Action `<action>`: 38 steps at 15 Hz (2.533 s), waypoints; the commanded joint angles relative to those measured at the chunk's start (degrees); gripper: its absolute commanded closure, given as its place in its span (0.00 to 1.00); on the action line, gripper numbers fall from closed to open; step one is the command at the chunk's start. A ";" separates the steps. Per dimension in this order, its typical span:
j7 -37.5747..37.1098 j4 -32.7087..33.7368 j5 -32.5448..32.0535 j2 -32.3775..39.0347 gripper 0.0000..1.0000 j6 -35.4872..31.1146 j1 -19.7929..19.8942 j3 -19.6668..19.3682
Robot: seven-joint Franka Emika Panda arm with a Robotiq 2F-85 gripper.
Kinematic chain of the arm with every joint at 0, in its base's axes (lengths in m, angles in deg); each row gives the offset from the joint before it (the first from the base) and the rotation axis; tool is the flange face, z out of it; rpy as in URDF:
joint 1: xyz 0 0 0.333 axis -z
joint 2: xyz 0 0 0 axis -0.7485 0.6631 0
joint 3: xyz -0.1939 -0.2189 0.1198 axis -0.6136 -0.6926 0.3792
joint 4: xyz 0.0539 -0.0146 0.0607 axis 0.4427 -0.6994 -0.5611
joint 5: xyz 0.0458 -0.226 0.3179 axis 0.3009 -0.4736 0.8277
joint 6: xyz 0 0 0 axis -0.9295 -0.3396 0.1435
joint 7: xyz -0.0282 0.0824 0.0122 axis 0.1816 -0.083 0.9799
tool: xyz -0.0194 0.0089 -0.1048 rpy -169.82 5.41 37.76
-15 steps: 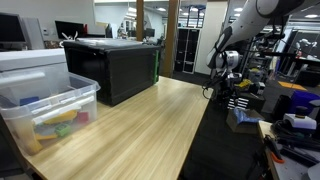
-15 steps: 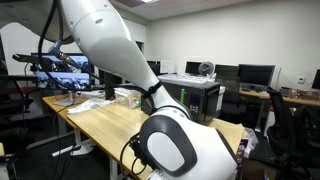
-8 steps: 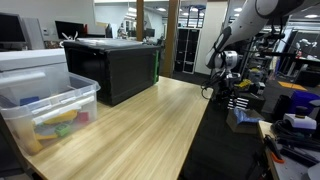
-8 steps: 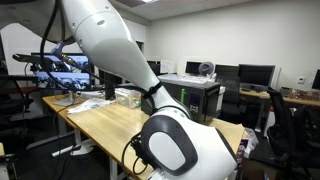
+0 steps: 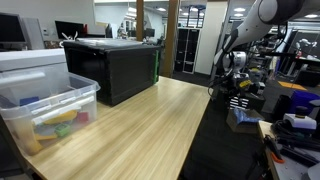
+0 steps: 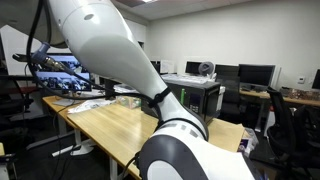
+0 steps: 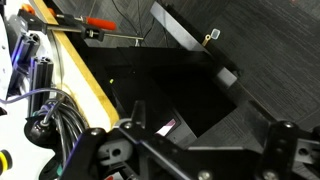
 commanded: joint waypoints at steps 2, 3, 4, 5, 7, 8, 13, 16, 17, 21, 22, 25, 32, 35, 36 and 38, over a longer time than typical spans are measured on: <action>-2.68 2.13 3.71 -1.58 0.00 4.07 4.50 1.32; -2.91 2.45 4.20 -2.13 0.00 4.71 5.12 1.48; -3.23 2.76 4.54 -2.70 0.00 5.25 5.42 1.61; -3.49 3.13 4.84 -3.23 0.00 5.67 5.69 1.78; -3.86 2.94 5.06 -5.47 0.00 5.58 5.10 2.12; -3.94 2.13 4.90 -7.54 0.00 4.81 3.98 2.56; -4.95 1.05 4.51 -10.83 0.00 3.85 0.76 4.06; -7.19 -0.54 3.83 -10.96 0.00 2.24 -2.07 3.61; -8.40 -1.66 3.43 -10.93 0.00 2.32 -2.55 3.10; -11.57 -3.83 3.63 -10.20 0.00 3.02 -3.09 2.12; -12.54 -4.27 4.05 -10.14 0.00 3.00 -3.01 1.93; -13.52 -5.18 4.09 -9.81 0.00 2.78 -3.02 2.05; -12.19 -4.26 3.51 -7.25 0.00 2.70 -3.37 3.09; -12.03 -2.59 3.43 -4.26 0.00 2.88 -3.79 3.72; -12.15 -2.24 3.49 -3.81 0.00 2.95 -3.85 3.82; -12.45 -0.73 4.09 -2.80 0.00 3.27 -3.59 4.10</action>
